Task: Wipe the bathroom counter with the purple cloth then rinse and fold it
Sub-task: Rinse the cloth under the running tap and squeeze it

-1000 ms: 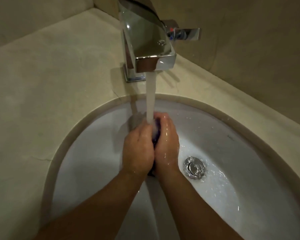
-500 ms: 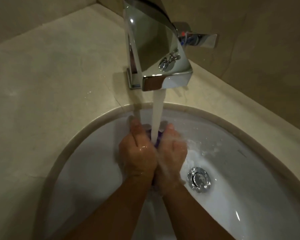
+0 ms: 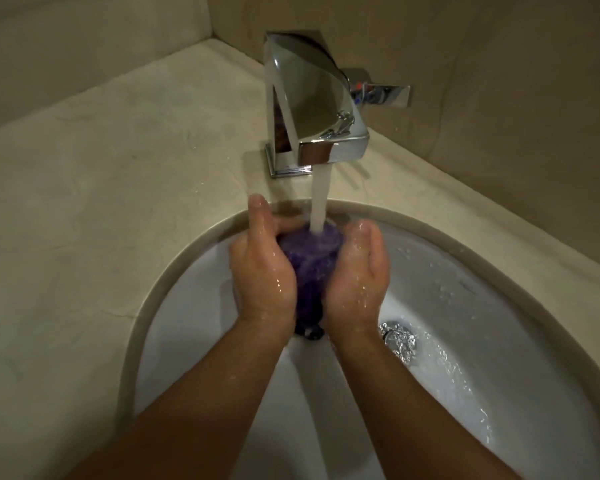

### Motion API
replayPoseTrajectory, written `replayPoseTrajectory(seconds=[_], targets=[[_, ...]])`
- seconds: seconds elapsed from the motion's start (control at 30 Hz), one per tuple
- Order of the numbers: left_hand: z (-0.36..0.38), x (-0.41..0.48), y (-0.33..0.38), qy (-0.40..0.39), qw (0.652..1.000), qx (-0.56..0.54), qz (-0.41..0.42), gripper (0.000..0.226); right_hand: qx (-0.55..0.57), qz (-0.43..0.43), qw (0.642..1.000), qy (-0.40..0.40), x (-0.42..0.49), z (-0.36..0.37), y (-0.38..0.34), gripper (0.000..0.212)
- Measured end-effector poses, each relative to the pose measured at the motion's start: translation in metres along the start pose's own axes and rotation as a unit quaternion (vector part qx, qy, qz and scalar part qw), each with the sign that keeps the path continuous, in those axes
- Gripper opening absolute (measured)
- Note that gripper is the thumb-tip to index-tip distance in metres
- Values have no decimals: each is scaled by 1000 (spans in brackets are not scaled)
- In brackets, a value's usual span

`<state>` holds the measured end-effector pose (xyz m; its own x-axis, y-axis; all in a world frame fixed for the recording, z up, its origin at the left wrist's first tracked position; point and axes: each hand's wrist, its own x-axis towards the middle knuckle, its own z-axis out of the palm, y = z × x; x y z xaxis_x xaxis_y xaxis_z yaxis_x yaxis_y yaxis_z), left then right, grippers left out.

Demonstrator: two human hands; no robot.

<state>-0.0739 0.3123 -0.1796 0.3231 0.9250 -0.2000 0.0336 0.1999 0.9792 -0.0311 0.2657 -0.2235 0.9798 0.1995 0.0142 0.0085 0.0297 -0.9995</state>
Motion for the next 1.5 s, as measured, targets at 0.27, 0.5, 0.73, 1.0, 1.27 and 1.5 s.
replayPoseTrajectory(seconds=[0.27, 0.5, 0.73, 1.0, 1.27, 1.5], targets=[[-7, -5, -45, -21, 967, 206, 147, 34, -88, 50, 993, -54, -32, -26, 15, 29], [-5, 10, -47, 6, 964, 264, 44, 61, -192, 38, 980, -39, -13, 1, 25, 60], [3, 8, -51, 50, 947, 315, 26, 56, -217, 10, 976, -5, -1, 3, 42, 42], [8, 17, -53, 46, 946, 319, 29, 50, -251, -20, 967, -22, 10, 4, 45, 46], [-32, -4, -53, 33, 980, 195, 8, 38, -186, 118, 975, 35, 17, -5, 28, 53], [-19, -34, -34, -71, 918, -139, -364, 63, 132, 365, 920, 58, 2, -21, 25, 38]])
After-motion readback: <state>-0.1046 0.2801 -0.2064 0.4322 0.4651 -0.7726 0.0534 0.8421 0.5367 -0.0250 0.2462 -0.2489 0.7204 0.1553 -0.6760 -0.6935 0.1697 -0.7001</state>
